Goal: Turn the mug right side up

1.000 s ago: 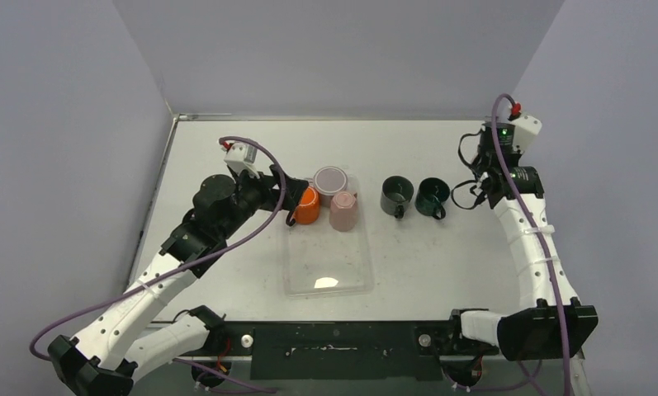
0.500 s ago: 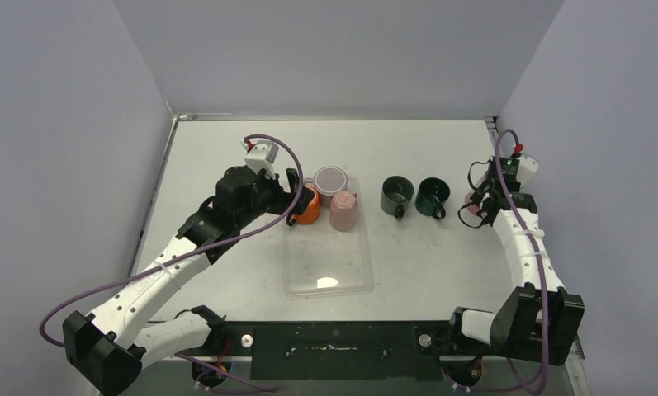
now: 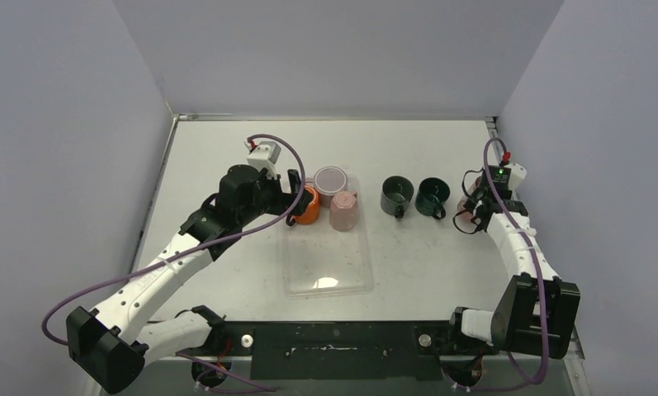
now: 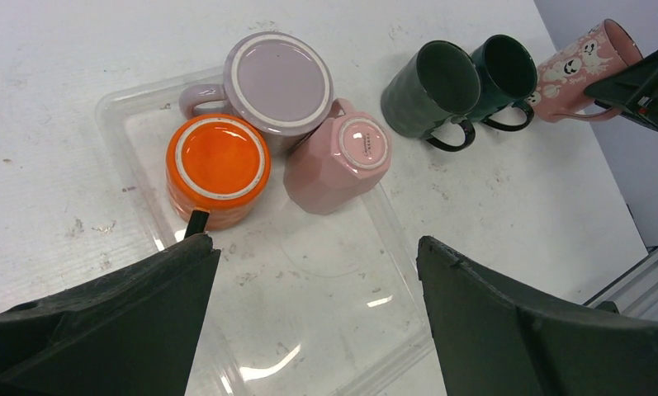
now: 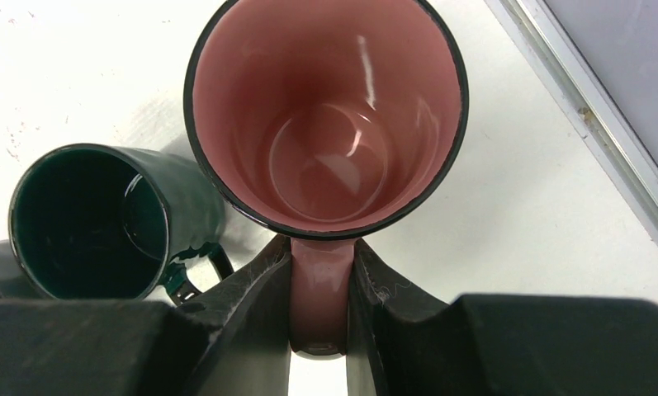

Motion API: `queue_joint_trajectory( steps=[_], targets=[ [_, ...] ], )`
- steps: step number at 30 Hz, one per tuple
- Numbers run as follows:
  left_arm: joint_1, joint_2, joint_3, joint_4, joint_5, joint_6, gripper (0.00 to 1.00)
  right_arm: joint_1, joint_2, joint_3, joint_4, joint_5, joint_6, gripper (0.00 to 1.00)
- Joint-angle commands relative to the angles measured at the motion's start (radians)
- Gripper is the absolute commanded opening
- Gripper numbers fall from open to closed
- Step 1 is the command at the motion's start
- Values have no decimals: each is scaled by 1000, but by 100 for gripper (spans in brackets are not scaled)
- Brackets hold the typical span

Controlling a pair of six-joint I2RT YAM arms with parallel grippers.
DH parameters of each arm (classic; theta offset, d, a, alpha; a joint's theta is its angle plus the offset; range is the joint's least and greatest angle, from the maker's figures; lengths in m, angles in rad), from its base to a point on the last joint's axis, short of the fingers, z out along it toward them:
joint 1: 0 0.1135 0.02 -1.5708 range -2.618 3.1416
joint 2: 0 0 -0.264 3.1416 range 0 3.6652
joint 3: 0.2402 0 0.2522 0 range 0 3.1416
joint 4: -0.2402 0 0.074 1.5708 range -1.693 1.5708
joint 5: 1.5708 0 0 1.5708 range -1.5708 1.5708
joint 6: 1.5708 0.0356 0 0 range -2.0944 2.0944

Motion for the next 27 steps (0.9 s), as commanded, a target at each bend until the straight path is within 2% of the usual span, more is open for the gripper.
queue_joint_trajectory(
  steps=[1, 3, 6, 10, 15, 18, 23, 27],
  targets=[
    [11, 11, 56, -9, 19, 11, 90, 10, -25, 1, 155, 25, -20, 5],
    [13, 20, 65, -28, 20, 9, 90, 11, -17, -7, 153, 18, -17, 6],
    [16, 26, 64, -42, 19, 7, 90, 15, -3, -9, 141, 15, -14, 15],
    [20, 21, 56, -47, 10, 7, 90, 24, 10, -12, 127, 16, -5, 34],
    [26, 21, 45, -61, -14, 9, 91, 42, 14, -13, 85, 39, 12, 64],
    [29, 23, 34, -67, -28, 12, 90, 44, 7, -11, 60, 42, 19, 70],
    [32, 26, 6, -55, -66, 8, 92, 44, -14, 25, -25, 70, 39, 72],
    [53, 42, -4, -53, -92, -9, 94, 49, -47, 75, -125, 153, 56, 81]
  ],
)
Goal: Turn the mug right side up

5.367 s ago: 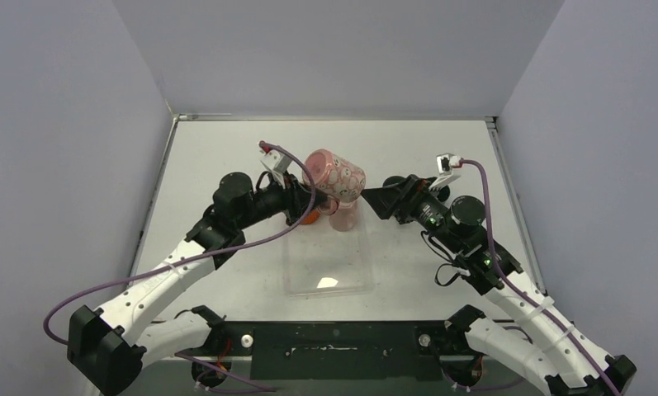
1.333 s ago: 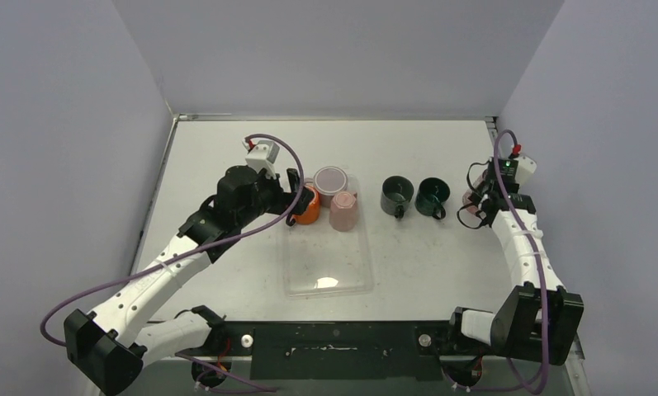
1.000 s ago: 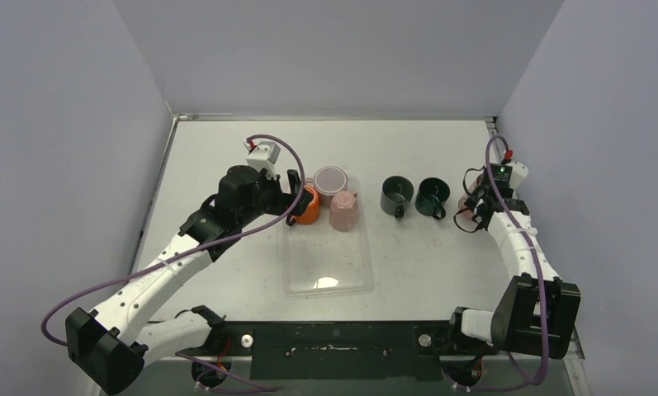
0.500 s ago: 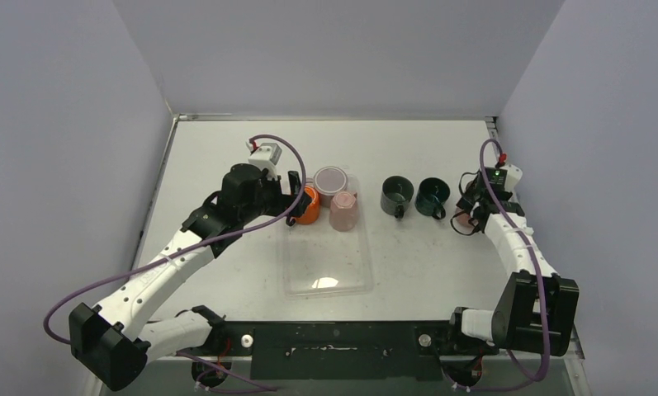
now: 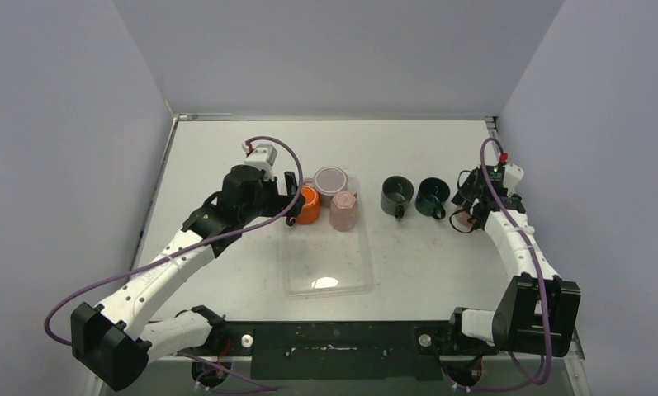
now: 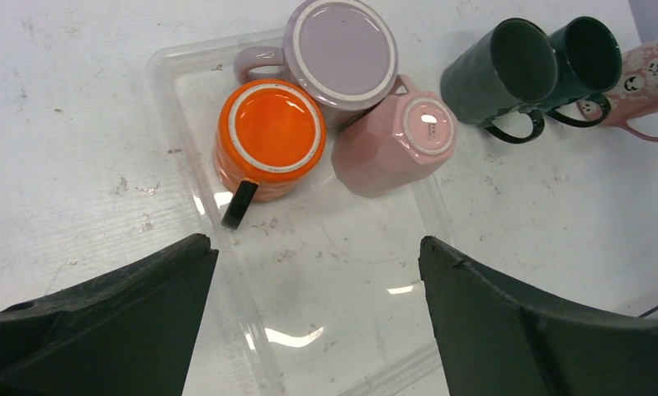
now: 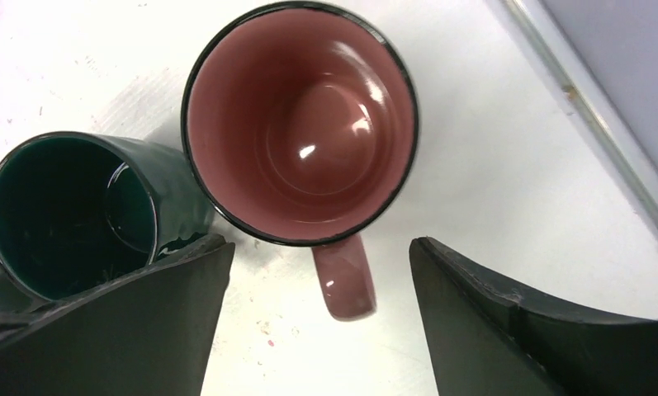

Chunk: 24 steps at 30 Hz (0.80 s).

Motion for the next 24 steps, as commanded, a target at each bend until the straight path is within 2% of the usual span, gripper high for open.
queue_joint_trajectory(
  steps=[1, 6, 12, 14, 18, 22, 24],
  targets=[
    [38, 33, 9, -2, -43, -17, 94, 12, -86, 83, -87, 120, 26, 83],
    [65, 153, 87, -64, -10, 1, 93, 23, -190, 108, -119, 129, 22, 87],
    [71, 230, 115, -61, 20, 99, 91, 99, -286, 144, -139, 21, 14, 87],
    [73, 251, 109, -52, 25, 129, 86, 130, -315, 135, -134, -22, 33, 84],
    [75, 313, 117, -37, 44, 201, 79, 168, -347, 91, -126, -128, 87, 69],
    [118, 409, 188, -102, 125, 291, 78, 197, -368, 47, -123, -179, 117, 65],
    [146, 461, 221, -135, 212, 320, 72, 204, -374, 41, -128, -174, 112, 64]
  ],
)
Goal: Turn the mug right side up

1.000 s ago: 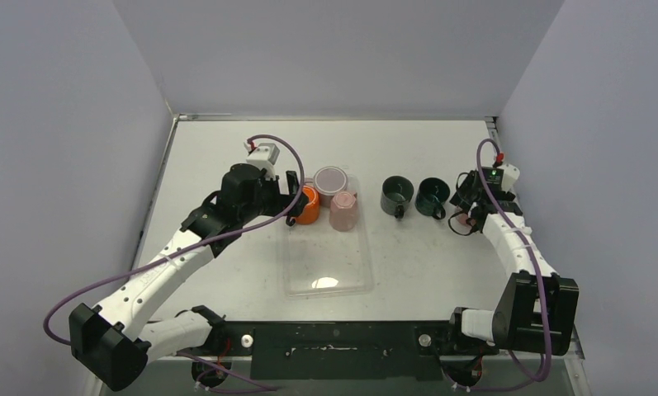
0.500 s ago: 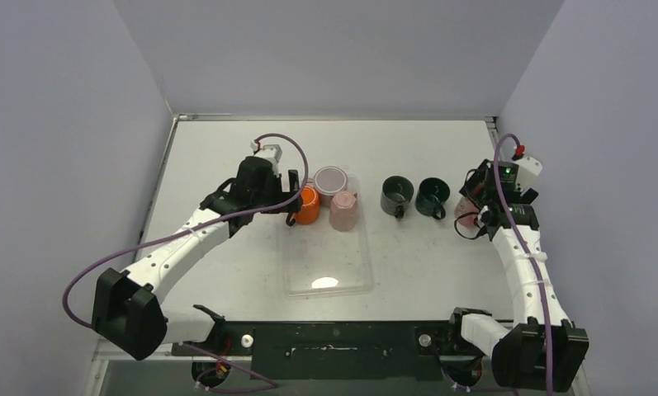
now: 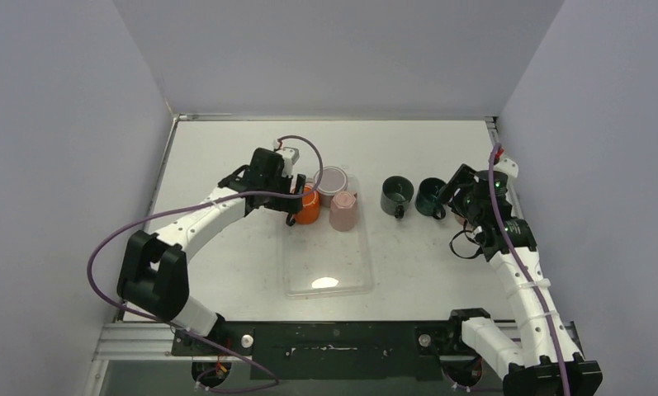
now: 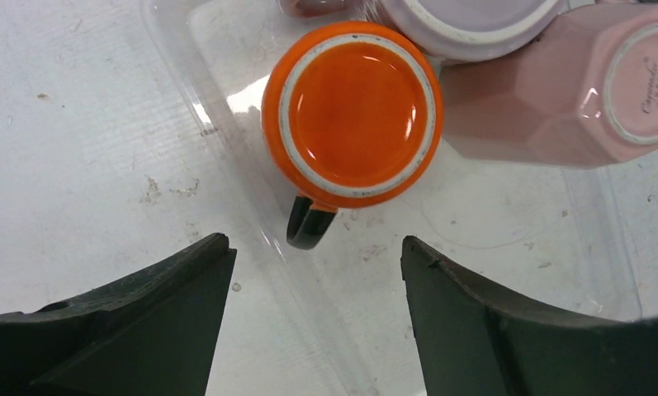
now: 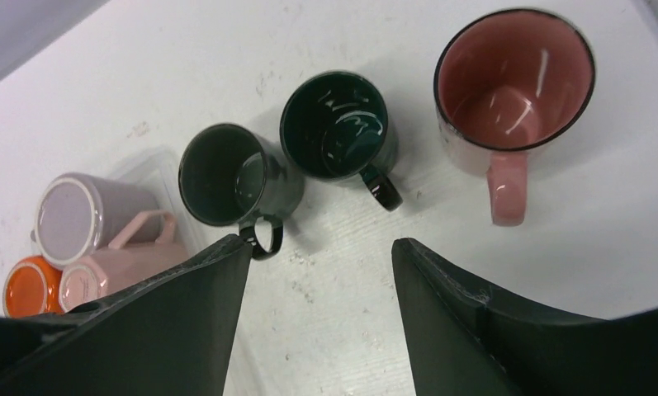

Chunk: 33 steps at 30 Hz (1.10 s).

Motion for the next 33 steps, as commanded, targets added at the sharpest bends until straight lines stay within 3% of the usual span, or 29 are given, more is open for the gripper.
queue_joint_trajectory(
  steps=[1, 11, 19, 30, 33],
  targets=[
    [62, 93, 106, -53, 180, 117, 69, 18, -21, -23, -9, -45, 24, 64],
    [60, 142, 56, 57, 296, 87, 53, 20, 11, -7, -19, -27, 16, 62],
    [45, 136, -6, 149, 219, 63, 47, 20, 21, -18, -22, -22, 8, 61],
    [10, 148, -7, 153, 119, 71, 25, 19, 16, -33, -24, -12, 7, 61],
    [-1, 161, -1, 137, 73, 67, 29, 19, 9, -39, -26, -12, 4, 61]
  ],
)
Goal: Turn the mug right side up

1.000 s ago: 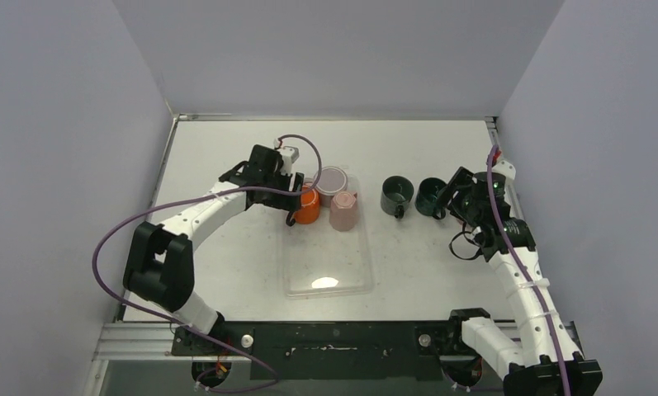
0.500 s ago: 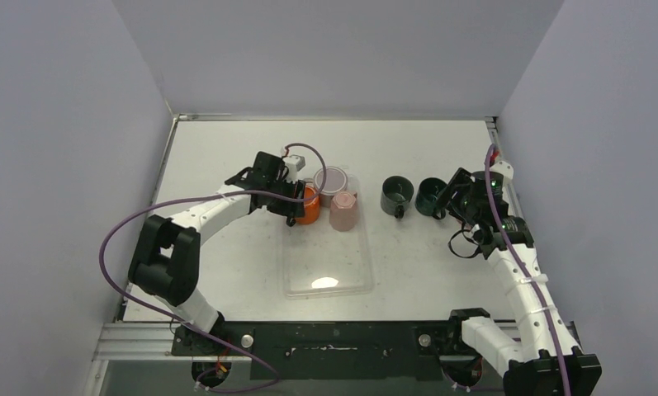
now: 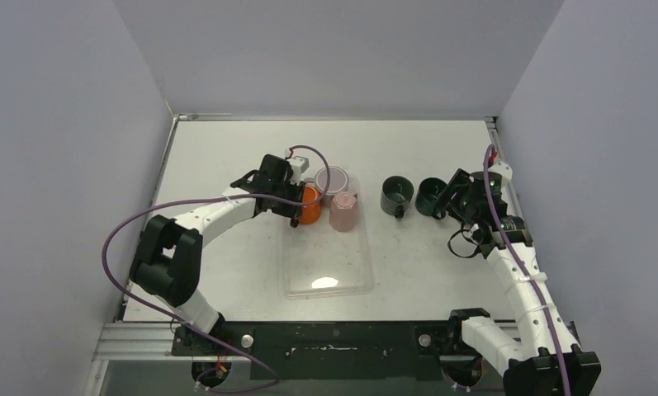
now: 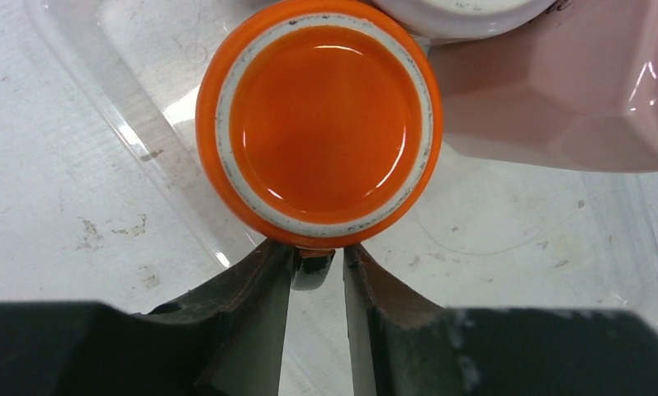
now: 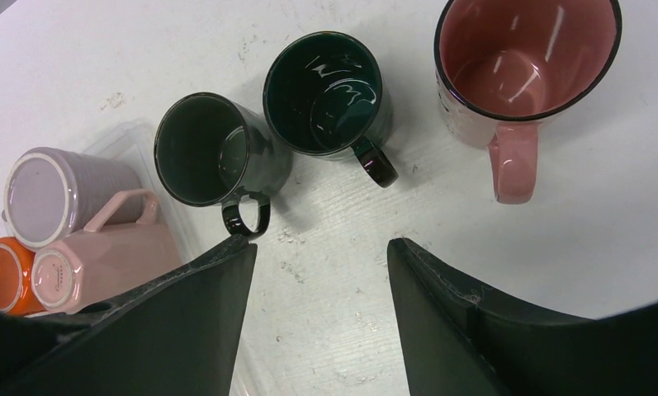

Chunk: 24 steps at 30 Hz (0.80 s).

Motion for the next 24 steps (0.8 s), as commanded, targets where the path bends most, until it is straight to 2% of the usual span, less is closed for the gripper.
queue_joint_trajectory(
  steps=[1, 7, 10, 14, 16, 21, 24],
  targets=[
    [-19, 9, 8, 37, -69, -6, 31, 3, -18, -10, 8, 15, -10, 60],
    [-43, 30, 10, 44, -86, -3, 34, 3, -28, -19, 4, 5, -10, 60],
    [-51, 36, 9, 55, -97, -4, 28, 3, -38, -25, 1, 6, -9, 60],
    [-63, 23, 3, 73, -112, 5, 12, 3, -49, -24, -7, 6, -6, 60],
    [-72, 10, -2, 79, -124, 12, 1, 3, -54, -22, -10, 5, -5, 60],
    [-86, -63, -21, 77, -116, 19, 0, 3, -67, -18, -8, -30, -3, 61],
    [-84, -134, -59, 73, -99, 1, 0, 4, -81, -25, 18, -104, -9, 63]
  ],
)
